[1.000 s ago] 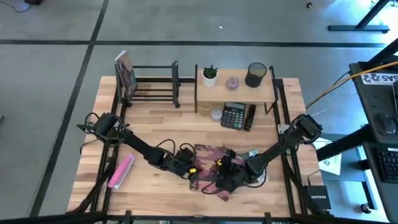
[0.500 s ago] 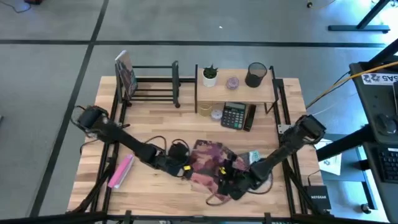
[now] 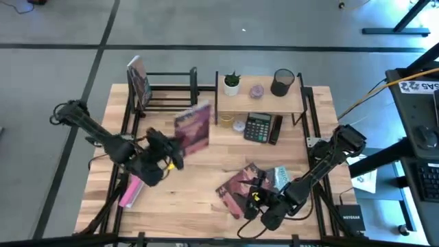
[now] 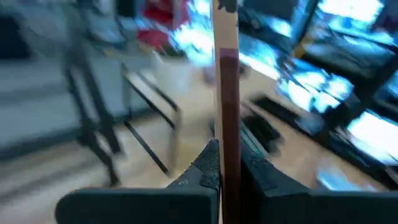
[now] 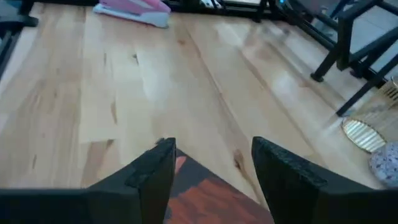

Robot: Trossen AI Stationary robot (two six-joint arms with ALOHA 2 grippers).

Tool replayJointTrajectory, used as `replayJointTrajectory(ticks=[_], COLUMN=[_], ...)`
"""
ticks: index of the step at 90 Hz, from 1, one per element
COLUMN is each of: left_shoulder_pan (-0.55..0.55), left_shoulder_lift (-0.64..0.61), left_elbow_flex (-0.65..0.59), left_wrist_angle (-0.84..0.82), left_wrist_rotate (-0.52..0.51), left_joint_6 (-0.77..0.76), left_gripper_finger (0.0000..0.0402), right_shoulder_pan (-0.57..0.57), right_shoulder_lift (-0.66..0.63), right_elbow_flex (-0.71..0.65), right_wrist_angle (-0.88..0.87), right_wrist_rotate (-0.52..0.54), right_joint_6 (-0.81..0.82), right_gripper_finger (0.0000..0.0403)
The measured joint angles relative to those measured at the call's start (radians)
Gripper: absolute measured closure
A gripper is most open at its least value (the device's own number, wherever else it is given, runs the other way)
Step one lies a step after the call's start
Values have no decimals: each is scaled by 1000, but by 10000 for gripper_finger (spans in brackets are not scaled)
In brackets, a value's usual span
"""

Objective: Stock shelves
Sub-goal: Put the purple book into the book holder

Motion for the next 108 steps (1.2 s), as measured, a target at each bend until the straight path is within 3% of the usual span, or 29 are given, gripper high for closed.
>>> replayJointTrajectory(ticks=[16,37,49,70,94,108], left_shoulder_pan=[57,258,419,692,896,974], left_shoulder_lift=[-35,-107,-135,-130,-130,-130], left_elbow_flex=[50,57,57,-9,-131,-179], left_wrist_angle=[-26,-60,-173,-405,-353,-212], left_wrist_rotate=[-183,-184,-105,58,72,112], left_joint_6=[202,328,267,16,-23,99], left_gripper_finger=[401,402,401,401,401,401], right_shoulder_pan=[0,0,0,-9,-48,-80], right_shoulder_lift=[0,0,0,5,5,5], right_elbow_flex=[0,0,0,-19,-59,-60], right_wrist_angle=[0,-1,-1,7,14,16], right_wrist_rotate=[-1,-1,-1,-16,-48,-61], right_joint_6=[1,3,3,16,52,37], right_gripper_finger=[205,205,205,205,205,205])
